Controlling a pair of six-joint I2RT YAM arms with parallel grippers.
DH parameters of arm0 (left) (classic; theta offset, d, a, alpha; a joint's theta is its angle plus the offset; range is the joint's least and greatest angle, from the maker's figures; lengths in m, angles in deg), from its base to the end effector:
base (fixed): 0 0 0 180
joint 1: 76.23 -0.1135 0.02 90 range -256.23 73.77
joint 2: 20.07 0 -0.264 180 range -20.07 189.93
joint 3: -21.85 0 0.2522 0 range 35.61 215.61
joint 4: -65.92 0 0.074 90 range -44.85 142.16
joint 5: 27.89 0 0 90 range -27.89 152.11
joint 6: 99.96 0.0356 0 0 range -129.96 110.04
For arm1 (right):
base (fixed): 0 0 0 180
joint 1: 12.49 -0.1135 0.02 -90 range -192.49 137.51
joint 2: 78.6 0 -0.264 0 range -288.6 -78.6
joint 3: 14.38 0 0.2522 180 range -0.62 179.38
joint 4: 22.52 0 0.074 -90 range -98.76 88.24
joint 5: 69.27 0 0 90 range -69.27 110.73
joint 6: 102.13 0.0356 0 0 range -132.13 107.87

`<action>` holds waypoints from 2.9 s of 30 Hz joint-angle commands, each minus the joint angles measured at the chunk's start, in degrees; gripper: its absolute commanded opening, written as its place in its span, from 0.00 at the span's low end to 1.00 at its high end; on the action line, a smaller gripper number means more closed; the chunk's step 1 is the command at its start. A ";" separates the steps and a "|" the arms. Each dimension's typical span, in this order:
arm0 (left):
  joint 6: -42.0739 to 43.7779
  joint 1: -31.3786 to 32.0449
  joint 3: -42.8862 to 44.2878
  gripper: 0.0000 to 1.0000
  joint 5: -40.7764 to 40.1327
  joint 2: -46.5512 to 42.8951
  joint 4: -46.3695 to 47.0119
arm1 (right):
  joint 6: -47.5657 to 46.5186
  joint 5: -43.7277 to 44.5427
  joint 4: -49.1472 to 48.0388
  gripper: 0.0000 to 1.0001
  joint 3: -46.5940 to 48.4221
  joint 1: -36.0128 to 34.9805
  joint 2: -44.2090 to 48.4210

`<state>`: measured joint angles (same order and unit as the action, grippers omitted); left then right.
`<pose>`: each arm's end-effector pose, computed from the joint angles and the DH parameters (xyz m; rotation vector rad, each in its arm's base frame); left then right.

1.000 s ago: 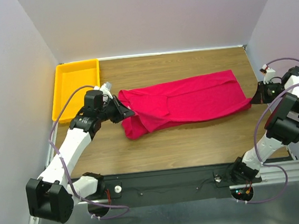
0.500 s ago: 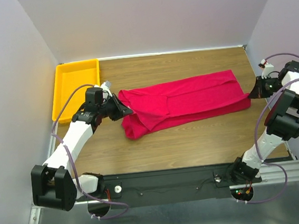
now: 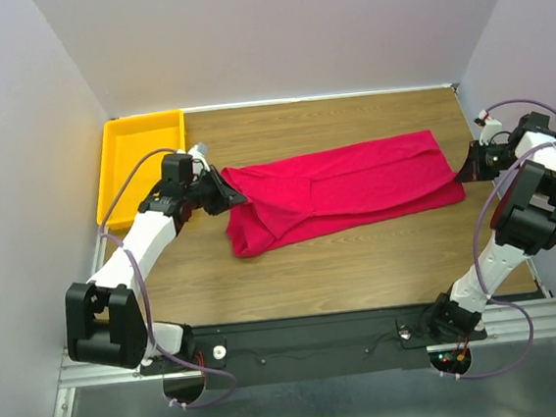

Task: Fold and stack the t-shirts
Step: Fold the tshirt

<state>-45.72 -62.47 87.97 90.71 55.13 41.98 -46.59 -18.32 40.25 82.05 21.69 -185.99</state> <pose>0.2775 -0.0855 0.2716 -0.1226 2.2467 -1.0225 0.3228 -0.1921 0.2199 -0.1318 2.4804 0.5266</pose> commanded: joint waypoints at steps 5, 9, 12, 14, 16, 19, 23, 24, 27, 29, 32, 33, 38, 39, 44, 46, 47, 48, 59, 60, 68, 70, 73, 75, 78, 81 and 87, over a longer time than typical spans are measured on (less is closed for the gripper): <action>2.54 -0.40 6.09 0.00 0.84 2.84 3.14 | 2.03 1.78 -3.75 0.00 1.53 -0.07 -0.01; 3.25 -0.40 8.11 0.00 1.90 5.48 3.23 | 1.94 3.10 -4.45 0.01 0.12 -0.07 0.34; 3.77 -0.40 9.60 0.00 2.69 7.15 3.14 | 2.02 3.71 -4.89 0.01 -0.49 -0.07 0.69; 4.13 -0.40 10.22 0.00 3.30 7.77 3.06 | 2.03 4.33 -5.16 0.01 -0.85 -0.07 0.78; 4.39 -0.40 11.10 0.00 3.57 8.47 2.97 | 2.20 4.68 -5.42 0.01 -0.94 -0.07 0.87; 5.01 -0.40 11.89 0.00 4.01 9.26 2.71 | 2.29 4.86 -5.60 0.00 -1.20 -0.07 0.78; 5.27 -0.40 12.59 0.00 4.01 9.88 2.53 | 2.64 4.77 -5.95 0.00 -1.11 -0.07 0.61; 5.36 -0.40 12.68 0.00 4.01 10.05 2.53 | 2.82 4.77 -6.03 0.01 -1.11 -0.07 0.52; 5.45 -0.40 13.21 0.00 4.10 10.58 2.53 | 3.08 4.95 -6.21 0.01 -1.02 -0.07 0.43; 5.45 -0.40 13.73 0.00 4.18 11.19 2.53 | 3.26 5.12 -6.30 0.00 -1.11 -0.07 0.43; 5.45 -0.40 14.35 0.00 4.18 11.81 2.53 | 3.43 5.38 -6.65 0.01 -1.29 -0.07 0.34; 5.62 -0.40 14.70 0.00 4.10 12.25 2.53 | 3.61 5.39 -6.74 0.01 -1.29 -0.07 0.17; 5.71 -0.31 16.72 0.00 4.45 14.45 2.96 | 4.22 5.65 -7.44 0.01 -1.37 -0.07 -0.54; 5.71 -0.31 16.90 0.00 4.53 14.97 2.97 | 4.31 5.65 -7.53 0.01 -1.38 -0.07 -0.71; 5.62 -0.31 18.13 0.00 5.24 16.64 3.32 | 4.40 6.18 -7.97 0.01 -1.64 -0.07 -1.41; 5.80 -0.31 18.66 0.00 5.33 17.35 3.32 | 4.40 6.18 -8.06 0.00 -1.64 -0.07 -1.59; 5.89 -0.31 18.66 0.00 5.41 17.52 3.32 | 4.40 6.18 -8.14 0.00 -1.64 -0.07 -1.76; 5.80 -0.31 18.83 0.00 5.33 17.96 3.32 | 4.49 6.18 -8.23 0.00 -1.73 -0.07 -1.85; 6.76 -0.31 18.75 0.00 3.31 19.63 2.97 | 5.19 5.91 -8.67 0.01 -0.58 -0.07 -3.17; 6.76 -0.31 18.75 0.00 3.04 19.81 2.88 | 5.28 5.91 -8.67 0.01 -0.24 -0.07 -3.43; 7.38 -0.31 18.83 0.00 2.16 20.69 2.88 | 6.07 5.04 -8.85 0.01 1.26 -0.07 -4.93; 7.47 -0.31 18.92 0.00 2.07 20.60 2.97 | 6.24 4.86 -8.85 0.01 1.70 -0.07 -5.28; 7.73 -0.31 19.18 0.00 1.72 20.69 2.97 | 6.59 4.60 -8.94 0.01 2.23 -0.16 -5.81; 7.82 -0.40 19.27 0.00 1.55 20.78 2.97 | 6.60 4.33 -8.94 0.00 2.49 -0.25 -5.98; 8.08 -0.31 19.62 0.00 1.55 20.87 3.06 | 6.95 4.15 -9.02 0.01 3.02 -0.42 -6.42; 8.17 -0.31 19.97 0.00 1.37 20.69 3.06 | 7.47 3.89 -9.11 0.01 3.63 -0.60 -7.04; 8.78 -0.31 20.41 0.00 0.76 20.51 3.05 | 8.88 3.19 -9.46 0.01 5.65 -0.77 -8.18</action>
<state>-38.49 -62.47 105.52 91.83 75.89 43.62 -38.96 -13.79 33.26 84.37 21.19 -193.71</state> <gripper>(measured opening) 0.069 0.031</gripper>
